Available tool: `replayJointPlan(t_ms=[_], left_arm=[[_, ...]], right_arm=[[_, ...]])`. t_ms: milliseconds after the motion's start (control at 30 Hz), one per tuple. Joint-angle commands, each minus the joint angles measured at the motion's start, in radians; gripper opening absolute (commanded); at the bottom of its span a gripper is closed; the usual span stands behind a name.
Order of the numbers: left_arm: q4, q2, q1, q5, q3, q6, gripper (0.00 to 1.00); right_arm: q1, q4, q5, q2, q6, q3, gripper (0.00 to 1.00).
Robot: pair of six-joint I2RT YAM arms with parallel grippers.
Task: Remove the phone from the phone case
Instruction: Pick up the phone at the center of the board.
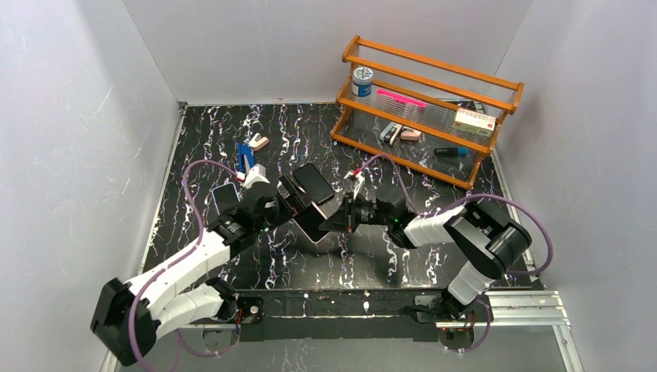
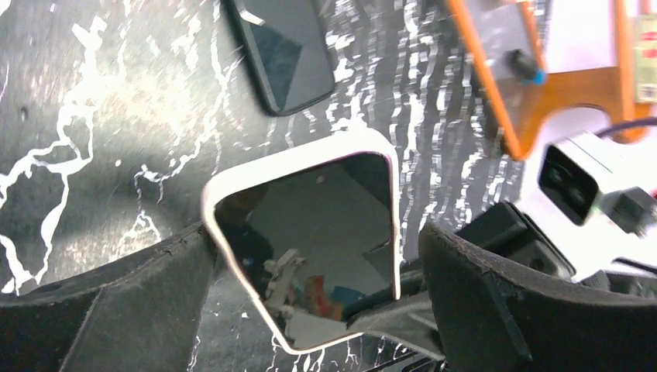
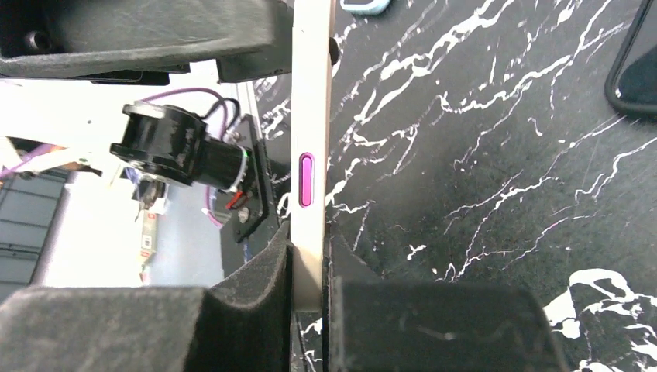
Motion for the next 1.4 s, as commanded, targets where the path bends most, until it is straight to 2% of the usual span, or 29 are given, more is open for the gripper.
replayJointPlan(t_ms=[0, 167, 300, 533, 700, 867, 1033, 1167, 1233, 1367], left_arm=[[0.150, -0.160, 0.006, -0.025, -0.048, 0.187, 0.98], [0.257, -0.236, 0.015, 0.081, -0.069, 0.315, 0.98], [0.353, -0.235, 0.017, 0.194, -0.080, 0.333, 0.98], [0.545, -0.173, 0.030, 0.344, -0.096, 0.259, 0.98], [0.736, -0.135, 0.049, 0.444, -0.121, 0.153, 0.89], [0.836, -0.112, 0.055, 0.504, -0.135, 0.088, 0.69], [0.897, -0.103, 0.057, 0.526, -0.153, 0.046, 0.40], [0.909, -0.113, 0.057, 0.505, -0.155, 0.031, 0.02], [0.910, -0.127, 0.058, 0.466, -0.163, 0.016, 0.00], [0.915, -0.156, 0.058, 0.364, -0.179, -0.029, 0.00]], right_arm=[[-0.072, 0.178, -0.085, -0.097, 0.091, -0.020, 0.01], [-0.175, 0.305, -0.187, -0.156, 0.239, -0.057, 0.01], [-0.211, 0.369, -0.232, -0.199, 0.314, -0.058, 0.01], [-0.220, 0.368, -0.299, -0.266, 0.348, -0.024, 0.01], [-0.220, 0.392, -0.338, -0.295, 0.384, -0.004, 0.01], [-0.219, 0.378, -0.346, -0.309, 0.389, 0.013, 0.01], [-0.219, 0.384, -0.352, -0.308, 0.396, 0.028, 0.01], [-0.219, 0.380, -0.332, -0.310, 0.401, 0.028, 0.04], [-0.219, 0.376, -0.317, -0.316, 0.408, 0.021, 0.22], [-0.212, 0.378, -0.252, -0.344, 0.406, -0.018, 0.48]])
